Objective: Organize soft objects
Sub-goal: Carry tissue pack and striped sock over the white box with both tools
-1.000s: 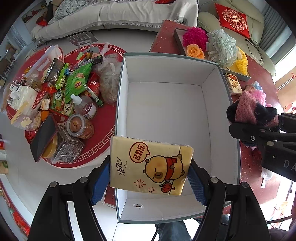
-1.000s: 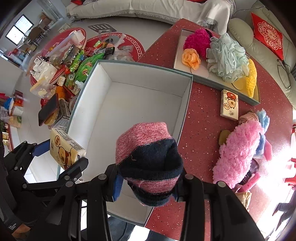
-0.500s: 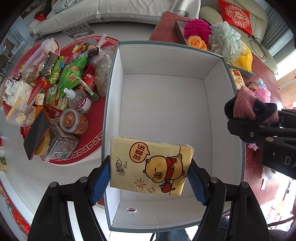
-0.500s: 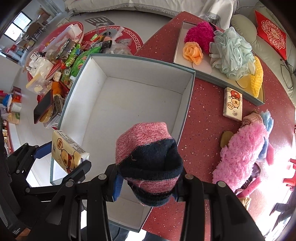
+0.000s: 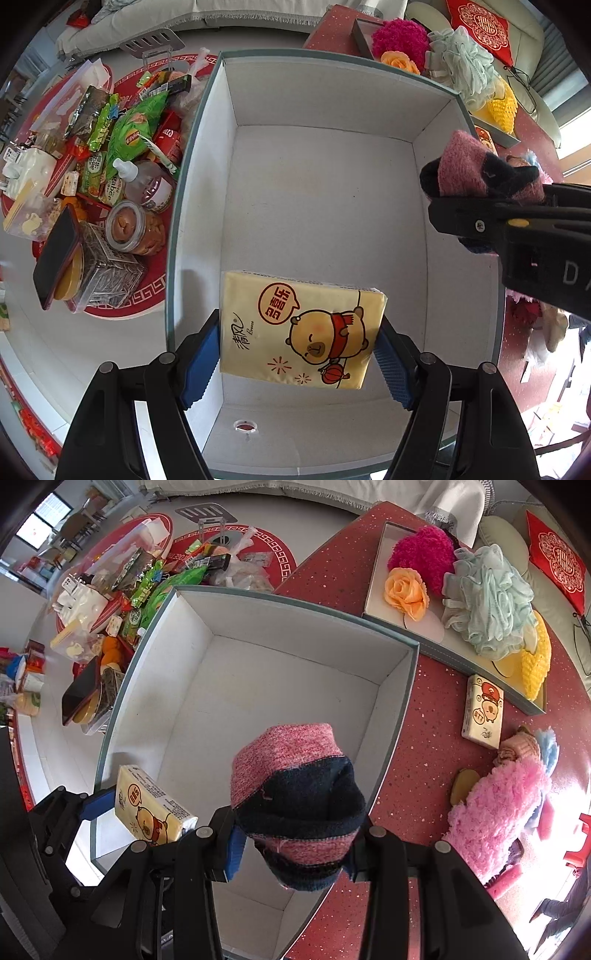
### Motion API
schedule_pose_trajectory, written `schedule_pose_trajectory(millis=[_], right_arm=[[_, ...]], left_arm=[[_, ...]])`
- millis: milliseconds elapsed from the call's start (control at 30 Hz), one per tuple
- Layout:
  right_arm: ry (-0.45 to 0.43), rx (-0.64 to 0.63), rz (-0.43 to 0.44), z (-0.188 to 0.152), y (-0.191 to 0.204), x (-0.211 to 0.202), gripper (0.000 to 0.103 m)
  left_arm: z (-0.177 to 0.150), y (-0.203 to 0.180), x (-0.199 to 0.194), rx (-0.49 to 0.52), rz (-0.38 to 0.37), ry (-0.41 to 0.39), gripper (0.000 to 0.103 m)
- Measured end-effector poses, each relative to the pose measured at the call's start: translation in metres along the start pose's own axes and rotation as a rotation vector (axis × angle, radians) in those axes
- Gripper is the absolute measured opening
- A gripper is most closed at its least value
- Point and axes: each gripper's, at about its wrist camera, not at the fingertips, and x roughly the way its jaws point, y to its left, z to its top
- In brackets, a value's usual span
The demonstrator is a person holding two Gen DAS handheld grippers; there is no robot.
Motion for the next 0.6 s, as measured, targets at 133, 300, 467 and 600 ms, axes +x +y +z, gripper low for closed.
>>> schedule_pose_trajectory(millis=[133,300,467,600], right_arm=[[0.006,-0.011,-0.002,0.006,0.001,0.009,0.045],[0.034,-0.022,-0.013,0.013,0.002,0.027,0.045],[0.043,-0.008,-0.03,0.01,-0.005,0.033,0.043],[0.045,-0.025,-0.074,0.002,-0.004,0.031,0.043]], left_arm=[[-0.002,-0.004,0.01,0.002,-0.003,0.022,0.077],[-0.005,-0.01,0.019,0.017,0.004,0.024,0.077],[-0.007,-0.018,0.023,0.075,0.031,0.016,0.077],[-0.011,-0.022,0.023,0.134,0.051,0.008,0.077]])
